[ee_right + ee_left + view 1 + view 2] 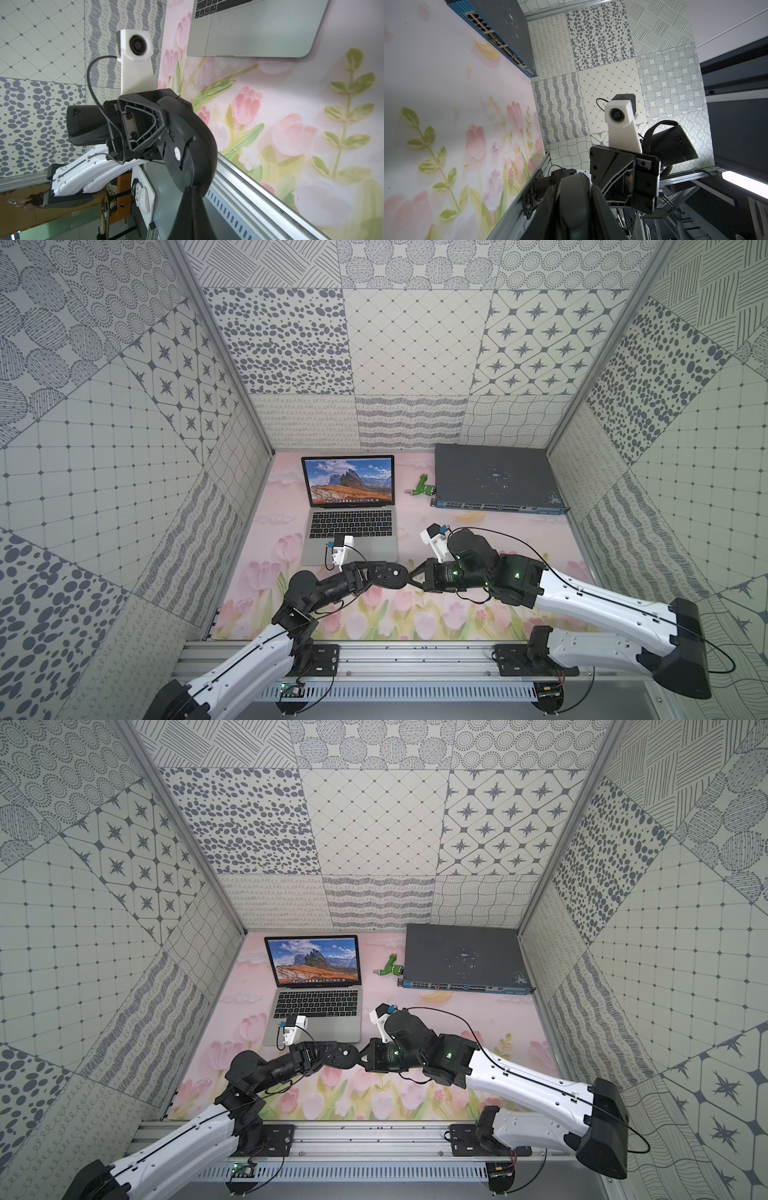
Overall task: Remove the wireless mouse receiver from the laptop
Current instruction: Close the lid on the mouse, then place the mouse at the center of the board.
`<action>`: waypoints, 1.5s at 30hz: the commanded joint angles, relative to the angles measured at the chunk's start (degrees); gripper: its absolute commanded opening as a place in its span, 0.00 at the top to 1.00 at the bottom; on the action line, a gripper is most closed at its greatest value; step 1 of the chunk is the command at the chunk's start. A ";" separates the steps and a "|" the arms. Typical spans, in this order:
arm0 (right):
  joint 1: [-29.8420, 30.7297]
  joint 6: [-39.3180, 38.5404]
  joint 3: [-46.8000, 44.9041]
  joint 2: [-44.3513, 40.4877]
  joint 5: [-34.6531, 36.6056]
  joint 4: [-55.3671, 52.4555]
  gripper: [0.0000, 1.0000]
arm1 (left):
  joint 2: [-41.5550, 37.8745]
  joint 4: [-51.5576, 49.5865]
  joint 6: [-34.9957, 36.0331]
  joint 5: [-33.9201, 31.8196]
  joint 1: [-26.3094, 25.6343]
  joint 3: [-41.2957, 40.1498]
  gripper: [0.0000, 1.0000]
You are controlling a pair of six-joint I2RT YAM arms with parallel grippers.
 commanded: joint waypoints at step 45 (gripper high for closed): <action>-15.74 17.99 -11.94 1.38 -36.86 51.47 0.13 | 14.69 25.31 16.05 18.12 -0.25 15.29 0.90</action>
